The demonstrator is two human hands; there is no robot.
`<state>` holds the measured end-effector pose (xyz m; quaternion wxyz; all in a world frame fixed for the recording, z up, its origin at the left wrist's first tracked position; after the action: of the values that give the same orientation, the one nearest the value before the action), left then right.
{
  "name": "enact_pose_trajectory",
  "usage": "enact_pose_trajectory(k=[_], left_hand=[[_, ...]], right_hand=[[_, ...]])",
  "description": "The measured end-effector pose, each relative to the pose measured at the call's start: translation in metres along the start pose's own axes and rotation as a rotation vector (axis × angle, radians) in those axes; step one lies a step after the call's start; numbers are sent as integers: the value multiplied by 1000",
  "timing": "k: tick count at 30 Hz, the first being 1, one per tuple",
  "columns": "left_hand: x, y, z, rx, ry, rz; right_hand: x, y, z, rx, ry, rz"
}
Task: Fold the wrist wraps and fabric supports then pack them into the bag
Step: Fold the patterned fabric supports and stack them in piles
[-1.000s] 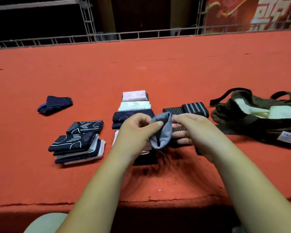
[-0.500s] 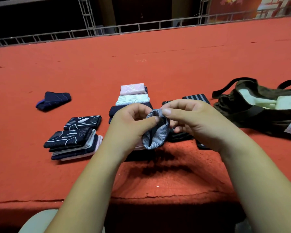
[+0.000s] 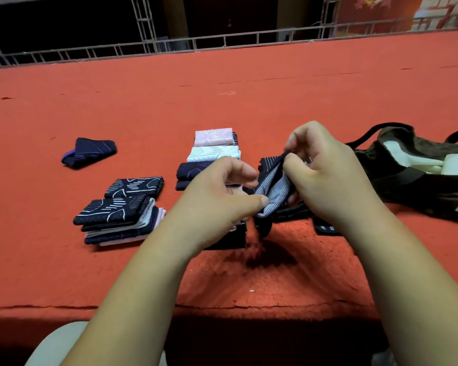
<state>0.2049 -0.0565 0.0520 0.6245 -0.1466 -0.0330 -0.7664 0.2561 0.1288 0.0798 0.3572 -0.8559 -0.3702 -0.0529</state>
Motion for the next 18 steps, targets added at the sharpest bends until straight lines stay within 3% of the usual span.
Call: enact_pose_trajectory(k=[7,13,18], left_hand=[[9,-4,10,-162,-204,211],[23,-6,15,-215,-218,302],[32,-3,20,-264,-196,291]], right_hand=[[0,4,-8,-45,1,-80],[0,1,-5,-126,-114,-184],[-5,-2,12,20,-68,-374]])
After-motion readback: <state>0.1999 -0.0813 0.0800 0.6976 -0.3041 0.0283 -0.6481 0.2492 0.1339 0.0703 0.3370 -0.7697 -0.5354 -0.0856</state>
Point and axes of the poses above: each hand's wrist, its own y-axis away from the middle knuckle, its own x-axis out of the back of the hand, z = x × y, the point moved 4 cm from there along -y, towards the middle knuckle, and after that the axes turned 15 degrees about z, right-handed, at the moved point
